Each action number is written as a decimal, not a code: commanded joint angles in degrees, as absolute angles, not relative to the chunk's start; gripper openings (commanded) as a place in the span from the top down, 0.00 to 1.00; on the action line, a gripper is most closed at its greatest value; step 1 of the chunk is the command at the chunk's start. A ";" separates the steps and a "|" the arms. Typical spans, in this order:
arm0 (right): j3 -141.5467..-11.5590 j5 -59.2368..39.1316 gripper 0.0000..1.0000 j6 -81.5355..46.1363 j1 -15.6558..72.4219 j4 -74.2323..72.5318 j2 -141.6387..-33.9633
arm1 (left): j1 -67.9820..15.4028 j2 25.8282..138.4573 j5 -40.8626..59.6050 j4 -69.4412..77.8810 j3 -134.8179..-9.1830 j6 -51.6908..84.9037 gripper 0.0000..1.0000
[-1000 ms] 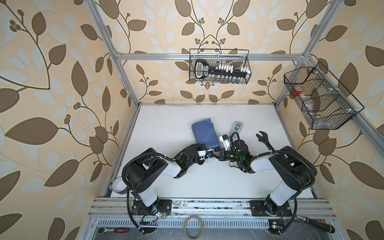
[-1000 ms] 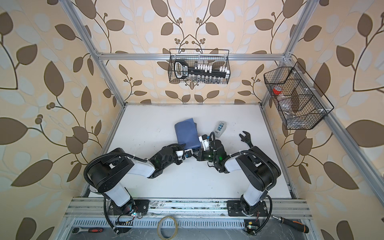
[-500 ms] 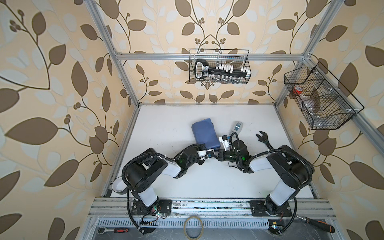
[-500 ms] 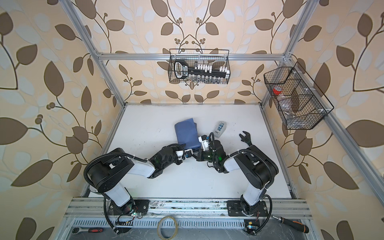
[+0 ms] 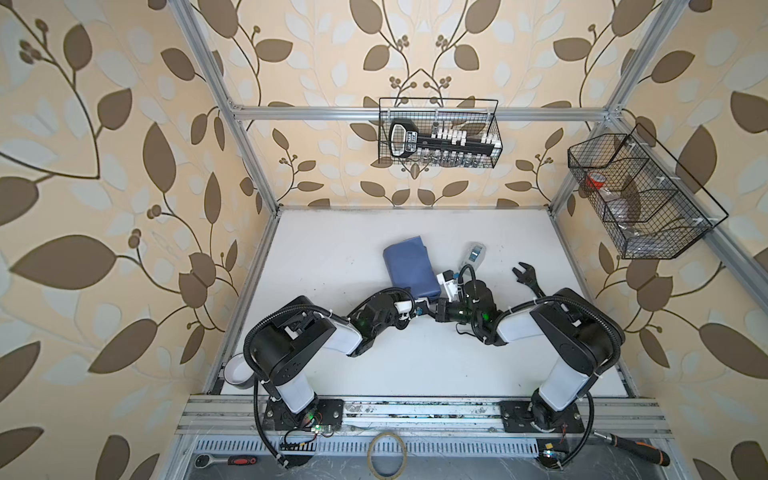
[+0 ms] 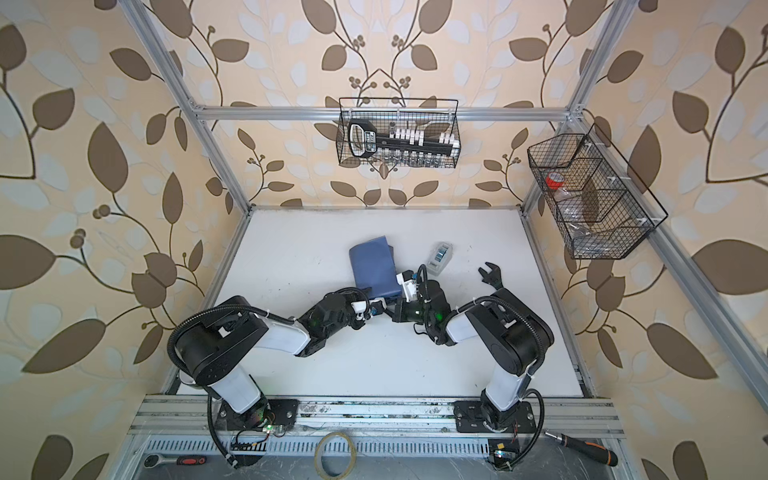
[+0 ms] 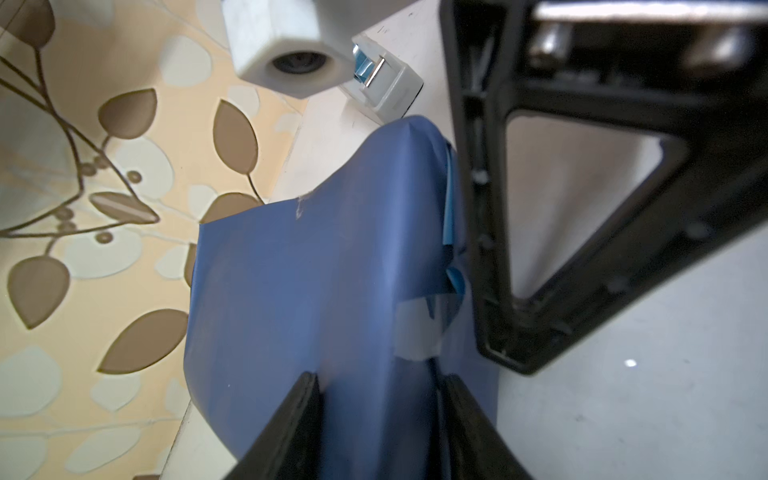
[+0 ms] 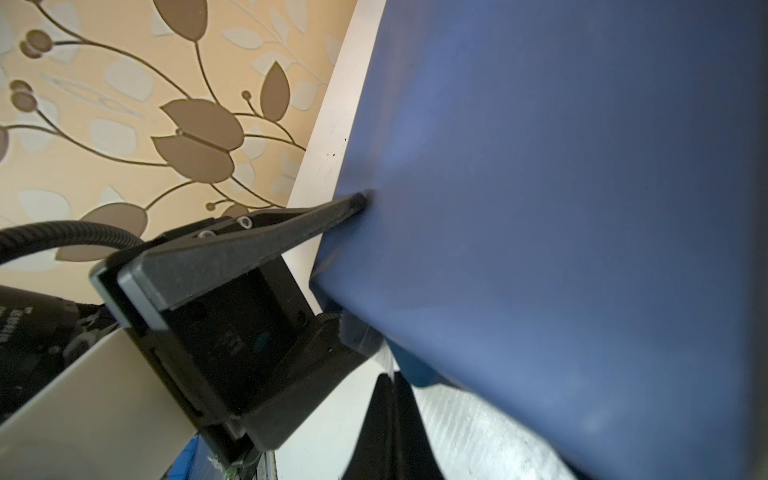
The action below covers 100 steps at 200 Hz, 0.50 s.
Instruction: Wrap the gift box in paper
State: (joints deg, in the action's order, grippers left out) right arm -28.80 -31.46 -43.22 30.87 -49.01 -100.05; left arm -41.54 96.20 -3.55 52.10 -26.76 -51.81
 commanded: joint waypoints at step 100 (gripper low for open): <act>-32.41 -29.68 1.00 -42.17 30.81 -47.55 -101.92 | -40.61 97.80 -4.63 43.68 -26.39 -52.56 0.53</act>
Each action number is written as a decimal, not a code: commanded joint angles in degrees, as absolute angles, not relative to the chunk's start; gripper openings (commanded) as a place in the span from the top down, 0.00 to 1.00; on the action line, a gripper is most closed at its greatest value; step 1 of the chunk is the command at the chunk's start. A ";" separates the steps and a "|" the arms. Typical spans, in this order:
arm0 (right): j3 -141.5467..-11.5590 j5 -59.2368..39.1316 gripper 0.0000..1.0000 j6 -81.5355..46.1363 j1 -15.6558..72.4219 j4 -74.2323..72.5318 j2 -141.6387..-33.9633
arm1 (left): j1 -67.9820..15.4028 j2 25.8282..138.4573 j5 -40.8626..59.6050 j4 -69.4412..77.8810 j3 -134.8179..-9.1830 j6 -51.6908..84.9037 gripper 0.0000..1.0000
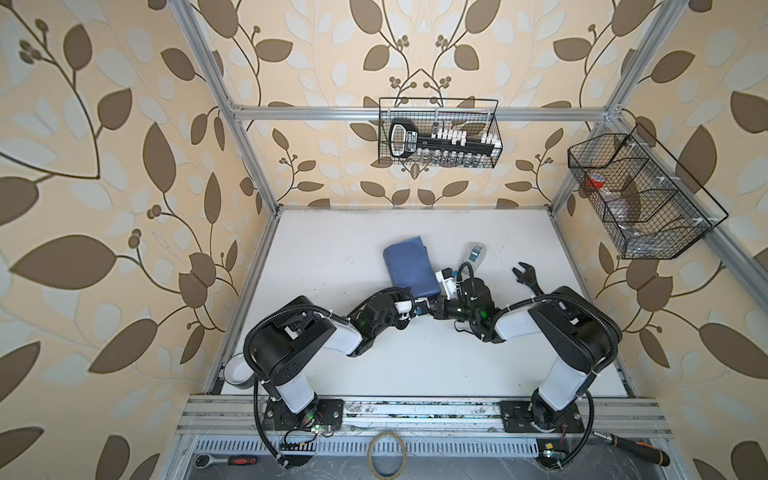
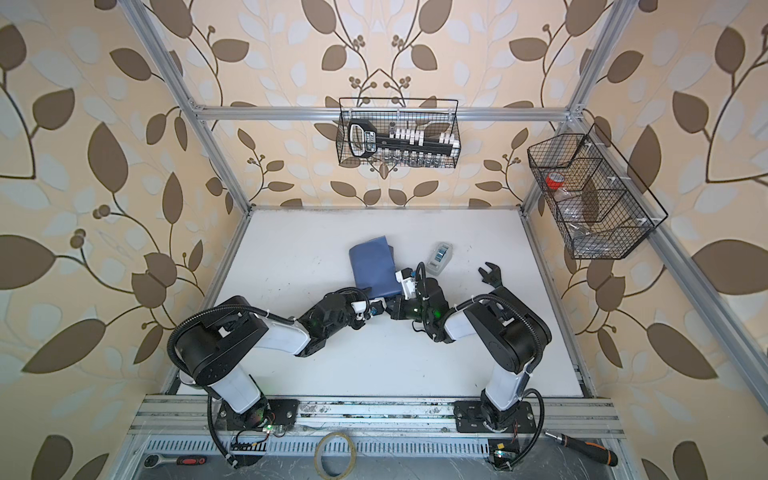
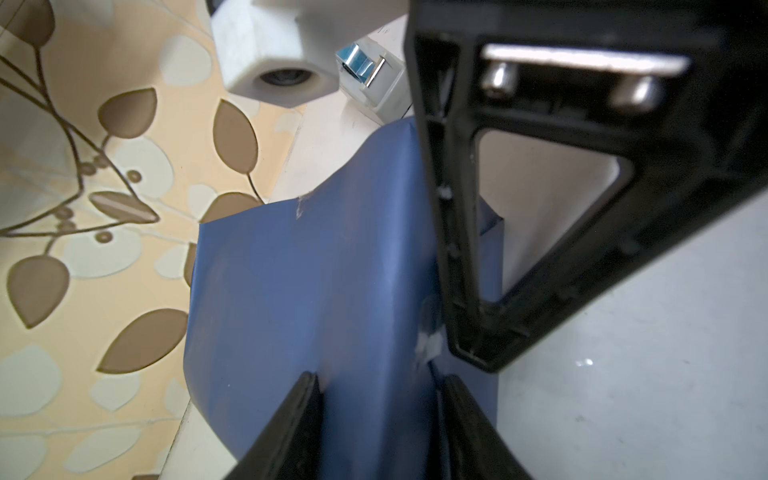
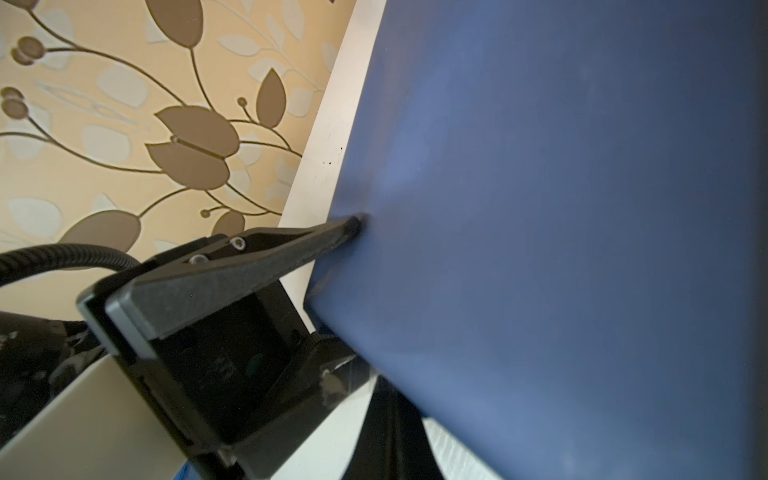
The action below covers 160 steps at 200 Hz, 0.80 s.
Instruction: Wrap the gift box in paper
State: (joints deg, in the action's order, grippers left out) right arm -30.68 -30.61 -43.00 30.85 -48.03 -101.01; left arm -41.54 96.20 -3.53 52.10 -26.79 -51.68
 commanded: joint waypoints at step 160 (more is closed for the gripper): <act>-32.56 -26.58 0.95 -42.09 30.45 -43.35 -100.73 | -40.61 97.65 -4.68 43.86 -26.28 -52.51 0.53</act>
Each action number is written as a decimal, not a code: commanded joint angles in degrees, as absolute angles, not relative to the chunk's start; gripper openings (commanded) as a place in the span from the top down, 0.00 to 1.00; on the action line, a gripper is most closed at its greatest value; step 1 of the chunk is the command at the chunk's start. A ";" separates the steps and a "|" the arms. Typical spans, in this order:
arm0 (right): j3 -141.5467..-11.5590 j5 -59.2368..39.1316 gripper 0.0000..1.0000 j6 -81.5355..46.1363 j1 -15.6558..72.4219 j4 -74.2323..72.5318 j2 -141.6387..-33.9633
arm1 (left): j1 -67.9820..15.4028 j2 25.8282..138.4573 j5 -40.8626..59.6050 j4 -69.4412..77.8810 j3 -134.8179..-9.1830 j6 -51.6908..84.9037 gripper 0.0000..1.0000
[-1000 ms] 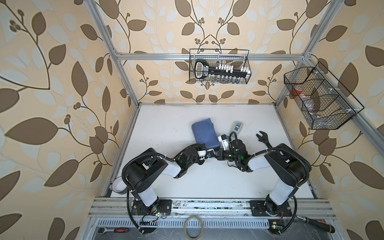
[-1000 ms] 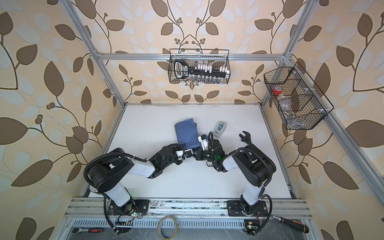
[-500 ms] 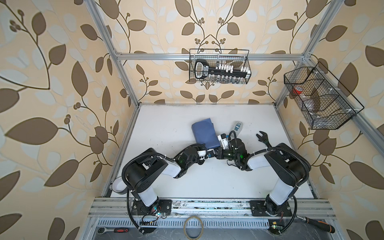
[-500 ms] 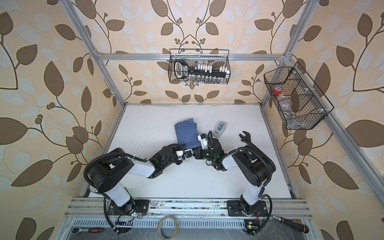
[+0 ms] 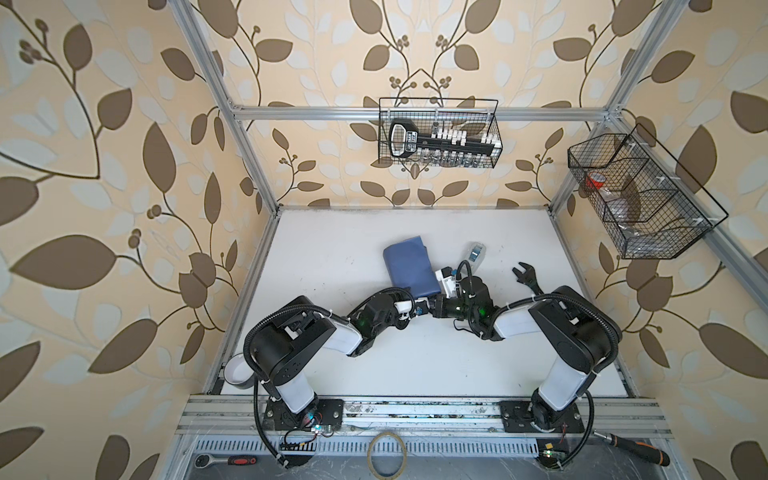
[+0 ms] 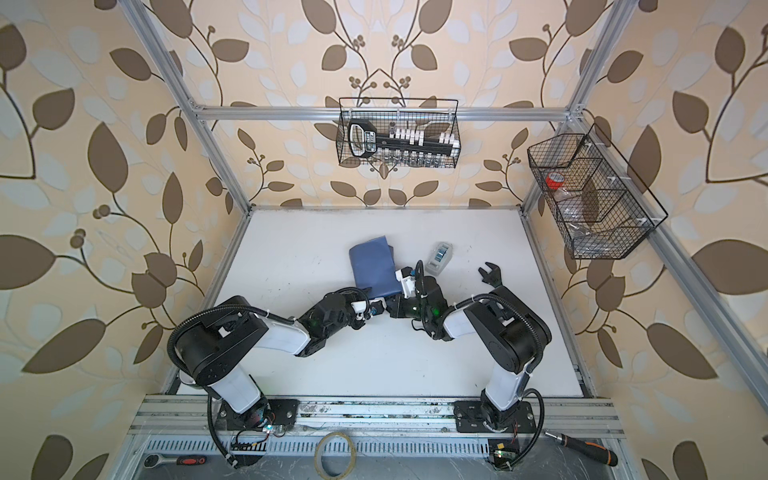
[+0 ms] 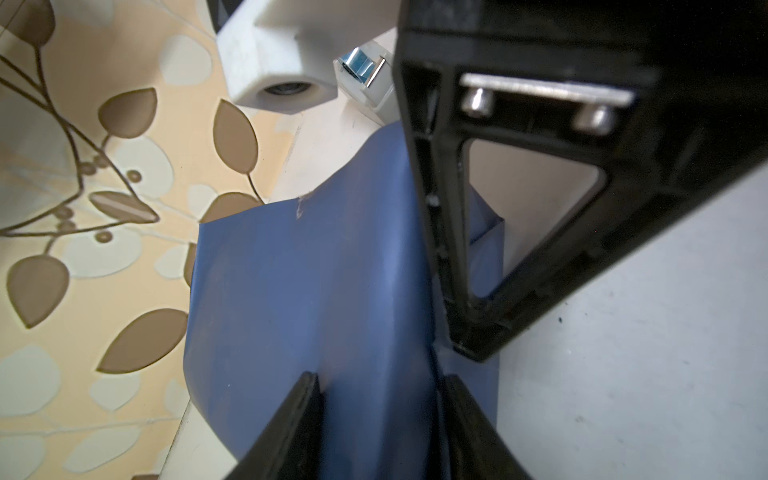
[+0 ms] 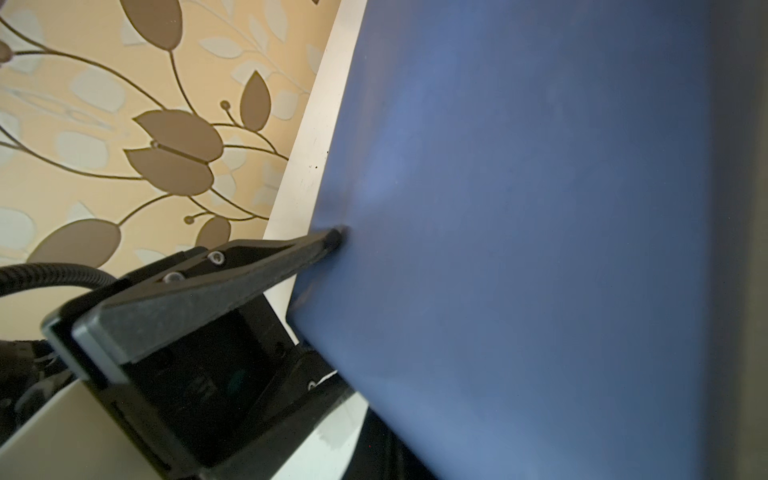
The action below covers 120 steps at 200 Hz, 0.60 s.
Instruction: Wrap the gift box in paper
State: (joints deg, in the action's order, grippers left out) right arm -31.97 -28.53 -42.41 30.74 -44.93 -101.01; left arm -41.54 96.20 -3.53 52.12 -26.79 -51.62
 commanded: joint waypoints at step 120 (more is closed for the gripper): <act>-32.31 -25.16 0.83 -43.76 29.97 -42.63 -99.71 | -40.55 97.58 -4.49 43.77 -26.42 -52.44 0.54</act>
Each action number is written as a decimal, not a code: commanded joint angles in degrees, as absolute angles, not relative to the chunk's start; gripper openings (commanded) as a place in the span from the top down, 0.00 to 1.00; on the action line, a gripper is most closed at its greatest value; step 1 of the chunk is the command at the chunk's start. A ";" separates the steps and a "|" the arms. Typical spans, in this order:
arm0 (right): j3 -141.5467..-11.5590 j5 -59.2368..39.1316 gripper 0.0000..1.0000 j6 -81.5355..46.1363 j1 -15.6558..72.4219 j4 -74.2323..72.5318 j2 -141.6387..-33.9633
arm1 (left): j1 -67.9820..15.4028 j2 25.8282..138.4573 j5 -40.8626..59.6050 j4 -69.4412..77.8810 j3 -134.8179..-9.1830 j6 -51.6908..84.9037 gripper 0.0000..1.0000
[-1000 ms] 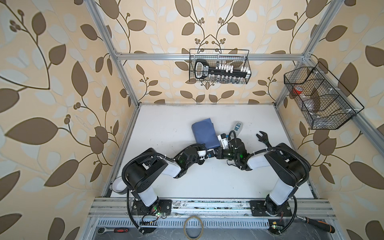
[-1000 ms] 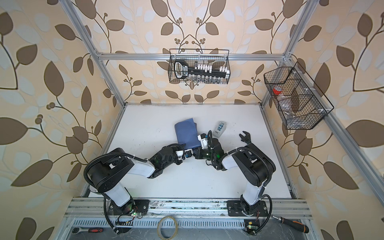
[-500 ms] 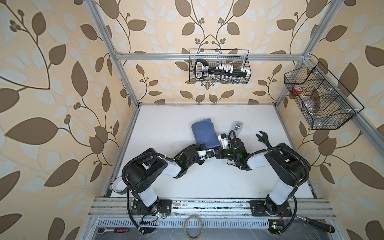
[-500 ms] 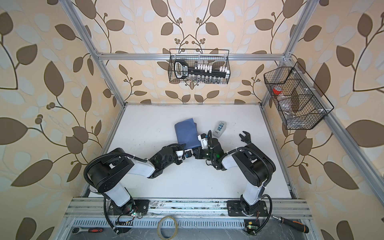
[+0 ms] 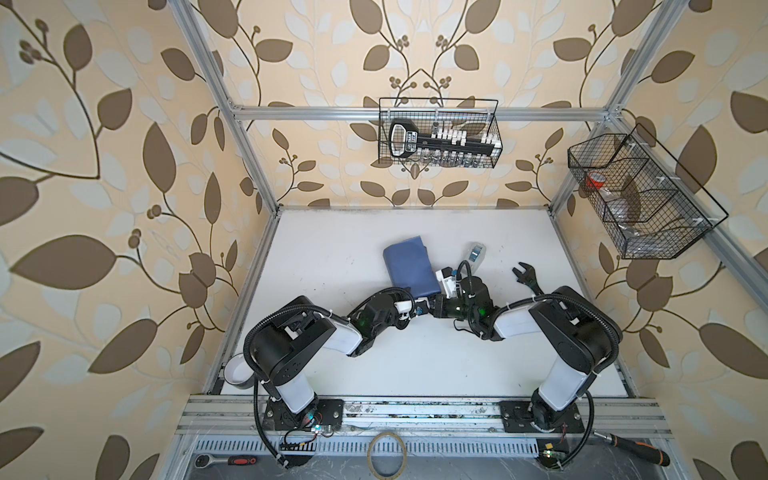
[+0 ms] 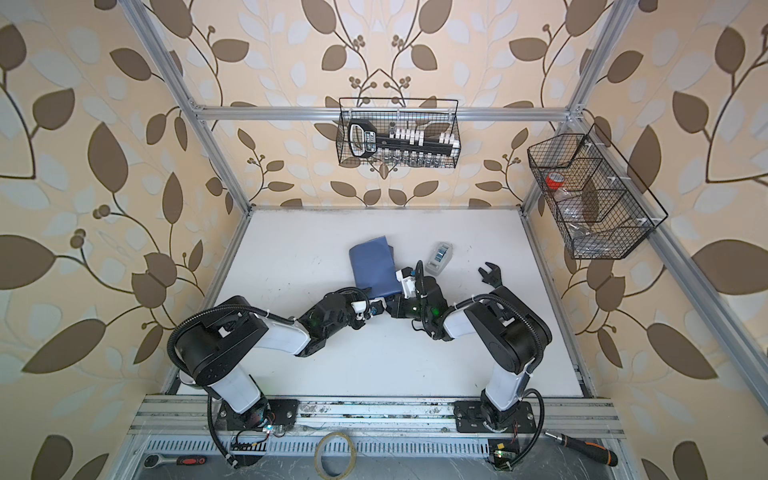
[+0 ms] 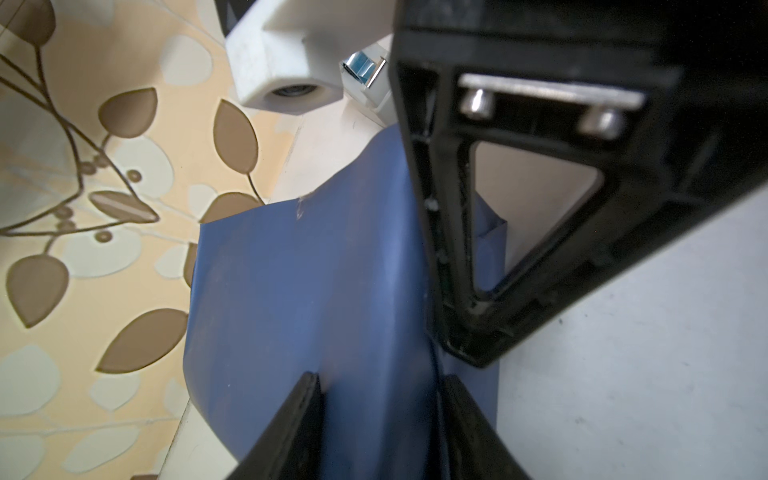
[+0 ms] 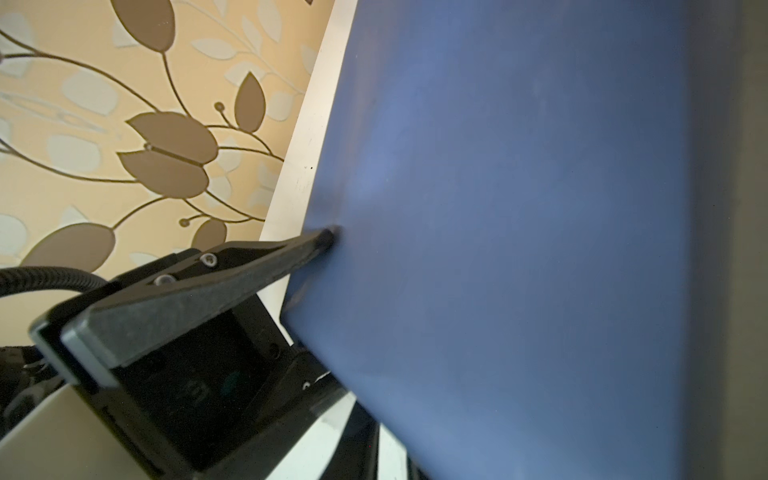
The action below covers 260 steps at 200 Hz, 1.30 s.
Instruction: Wrap the gift box in paper
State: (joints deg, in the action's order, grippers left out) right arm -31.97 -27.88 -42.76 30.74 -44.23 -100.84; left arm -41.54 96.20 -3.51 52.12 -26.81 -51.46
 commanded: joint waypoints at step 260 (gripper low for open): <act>-29.35 -22.98 0.58 -46.18 29.62 -36.34 -91.94 | -40.53 97.25 -4.47 43.77 -26.37 -52.05 0.55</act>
